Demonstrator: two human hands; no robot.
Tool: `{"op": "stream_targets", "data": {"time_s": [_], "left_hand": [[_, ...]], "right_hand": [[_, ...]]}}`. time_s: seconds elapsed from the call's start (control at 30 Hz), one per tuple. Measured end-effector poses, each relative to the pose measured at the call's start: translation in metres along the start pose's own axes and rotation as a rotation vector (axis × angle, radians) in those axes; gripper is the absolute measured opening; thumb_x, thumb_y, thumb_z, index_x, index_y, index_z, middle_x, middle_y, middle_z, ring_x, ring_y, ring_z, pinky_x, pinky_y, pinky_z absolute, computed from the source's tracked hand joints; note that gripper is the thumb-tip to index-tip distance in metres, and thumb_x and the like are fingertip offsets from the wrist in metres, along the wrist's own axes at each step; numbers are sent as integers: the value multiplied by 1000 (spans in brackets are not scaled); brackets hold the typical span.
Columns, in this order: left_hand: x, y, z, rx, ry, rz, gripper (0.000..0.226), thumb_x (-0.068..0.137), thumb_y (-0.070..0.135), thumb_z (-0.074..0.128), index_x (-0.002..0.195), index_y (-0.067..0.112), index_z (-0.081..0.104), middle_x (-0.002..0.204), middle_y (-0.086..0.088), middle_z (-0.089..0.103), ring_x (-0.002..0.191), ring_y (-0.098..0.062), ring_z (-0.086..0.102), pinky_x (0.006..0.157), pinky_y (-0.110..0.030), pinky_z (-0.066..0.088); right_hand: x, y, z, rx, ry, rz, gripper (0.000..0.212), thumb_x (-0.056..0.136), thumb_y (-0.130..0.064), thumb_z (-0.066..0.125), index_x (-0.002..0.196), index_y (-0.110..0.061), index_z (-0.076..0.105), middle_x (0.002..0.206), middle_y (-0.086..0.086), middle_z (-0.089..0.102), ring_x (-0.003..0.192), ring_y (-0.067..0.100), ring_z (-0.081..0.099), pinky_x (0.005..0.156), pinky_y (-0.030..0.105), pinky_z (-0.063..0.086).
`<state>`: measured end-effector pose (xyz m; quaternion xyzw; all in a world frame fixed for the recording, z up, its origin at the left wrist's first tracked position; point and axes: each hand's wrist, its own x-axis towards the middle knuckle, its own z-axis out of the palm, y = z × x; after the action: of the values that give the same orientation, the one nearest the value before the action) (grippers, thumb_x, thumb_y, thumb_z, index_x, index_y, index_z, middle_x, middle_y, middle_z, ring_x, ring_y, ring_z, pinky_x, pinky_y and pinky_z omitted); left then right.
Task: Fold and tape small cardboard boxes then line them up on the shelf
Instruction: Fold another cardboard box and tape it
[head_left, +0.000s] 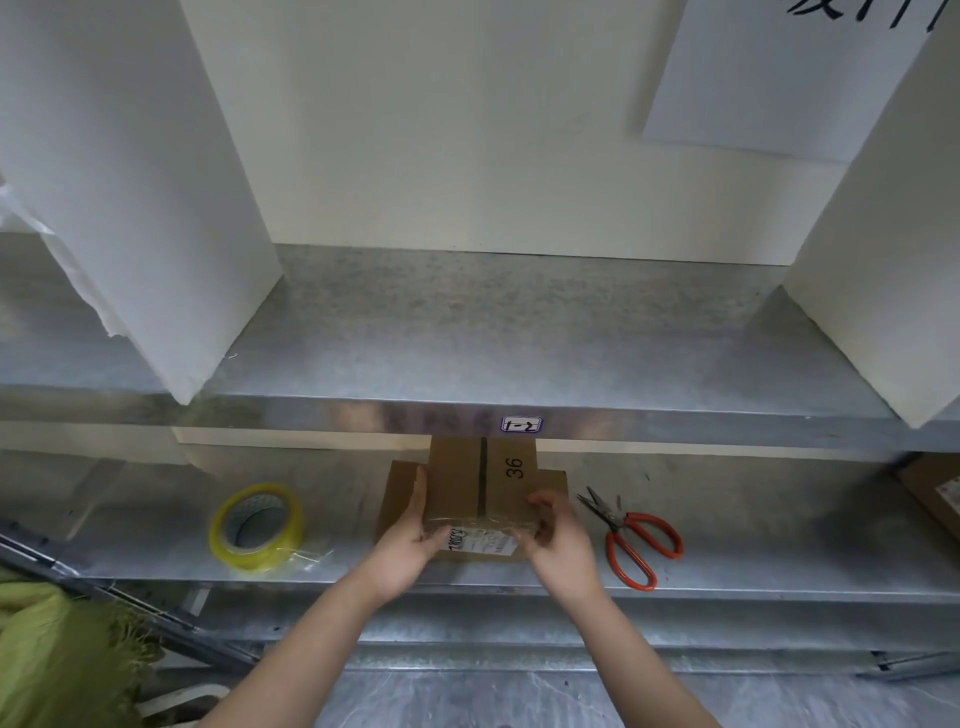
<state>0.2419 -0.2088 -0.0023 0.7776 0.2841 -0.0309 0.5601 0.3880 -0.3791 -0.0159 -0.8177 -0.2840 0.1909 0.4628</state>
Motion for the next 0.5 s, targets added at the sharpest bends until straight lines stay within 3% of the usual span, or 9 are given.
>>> {"op": "stream_targets", "data": {"time_s": [0.1,0.2,0.33,0.43,0.5], "left_hand": [[0,1,-3,-75,55,-6,87,93,42,59,152,39,-5,153,10,30,129,-6,37,106,-22,29],[-4,-2,-6,-65,175,33,76,88,42,66,148,35,21,149,9,37,134,-13,38,109,-29,32],[-4,-1,-8,-93,148,-3,87,80,37,77,149,30,25,143,10,39,133,-15,39,112,-37,33],[-2,2,-11,-157,108,-45,84,76,25,82,141,25,30,135,7,46,128,-16,44,106,-30,37],[-3,4,-11,-219,121,-44,79,75,22,83,136,26,33,130,9,51,125,-15,48,101,-25,40]], "right_hand": [[-4,-3,-1,126,-18,68,64,84,-27,75,140,-22,44,135,-5,52,121,13,52,102,35,47],[-5,-5,-8,91,-35,120,69,89,-39,68,149,-26,36,139,-6,46,125,12,47,105,33,41],[-4,-5,-12,150,-68,204,64,83,-24,75,137,-24,41,135,-2,49,121,15,50,97,28,43],[0,-10,-12,236,-112,224,70,79,-8,74,137,-19,37,132,-1,50,124,20,51,89,20,47],[1,-13,-14,260,-125,221,76,78,-7,75,141,-21,35,134,-3,49,125,18,49,94,26,46]]}}
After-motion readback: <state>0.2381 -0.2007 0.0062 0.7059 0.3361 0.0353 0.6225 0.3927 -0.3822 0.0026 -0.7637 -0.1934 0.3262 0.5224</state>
